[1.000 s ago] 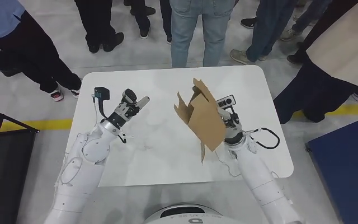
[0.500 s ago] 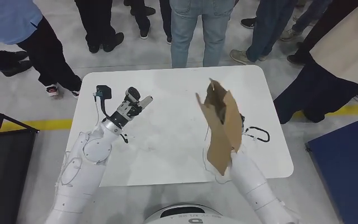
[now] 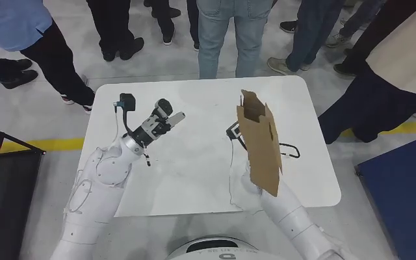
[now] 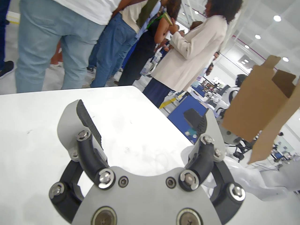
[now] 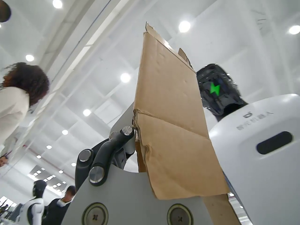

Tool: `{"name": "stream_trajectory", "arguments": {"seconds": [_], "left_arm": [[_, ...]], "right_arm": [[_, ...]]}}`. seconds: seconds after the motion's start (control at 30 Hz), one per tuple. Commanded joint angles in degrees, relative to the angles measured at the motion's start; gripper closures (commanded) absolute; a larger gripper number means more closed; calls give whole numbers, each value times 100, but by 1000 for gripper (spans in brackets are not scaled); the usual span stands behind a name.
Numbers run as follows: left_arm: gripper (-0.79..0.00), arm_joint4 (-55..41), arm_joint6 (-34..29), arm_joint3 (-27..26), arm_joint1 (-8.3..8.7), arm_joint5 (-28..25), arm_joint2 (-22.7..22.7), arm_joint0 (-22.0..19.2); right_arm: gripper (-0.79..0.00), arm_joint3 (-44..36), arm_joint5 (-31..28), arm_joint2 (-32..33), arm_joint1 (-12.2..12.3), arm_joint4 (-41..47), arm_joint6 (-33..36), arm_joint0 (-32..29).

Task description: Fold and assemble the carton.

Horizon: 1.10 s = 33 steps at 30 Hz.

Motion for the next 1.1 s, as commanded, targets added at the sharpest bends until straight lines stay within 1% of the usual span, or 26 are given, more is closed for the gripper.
{"name": "stream_trajectory", "arguments": {"seconds": [0.0,0.03,0.1,0.23,0.4,0.57,0.67,0.8,0.97,1.07], "left_arm": [[-785,-58,-256,-353,11,-13,55,-20],[-785,-69,-364,-521,15,-5,85,-31],[-785,-55,-547,-796,22,36,155,-46],[-785,-148,-595,-1119,13,178,293,-61],[-785,-287,-565,-1236,3,227,395,-103],[-785,-412,-530,-1345,14,240,345,-52],[-785,-499,-508,-1466,19,303,315,-17],[-785,-396,-470,-1606,12,520,347,-99],[-785,-12,-384,-1659,-6,992,431,-183],[-785,84,-356,-1662,-21,1078,554,-223]], "right_arm": [[0,77,-254,12,2,-425,-5,40],[0,146,-402,25,3,-611,-5,67],[0,205,-515,31,-9,-730,-5,113],[0,307,-629,103,-25,-790,-5,176],[0,358,-624,211,-33,-737,-5,126],[0,451,-522,384,-47,-460,-5,93],[0,500,-547,461,-43,-573,-5,102],[0,522,-555,536,-41,-712,-5,99],[0,546,-579,628,-32,-852,-5,56],[0,539,-612,638,-30,-988,-5,24]]}}
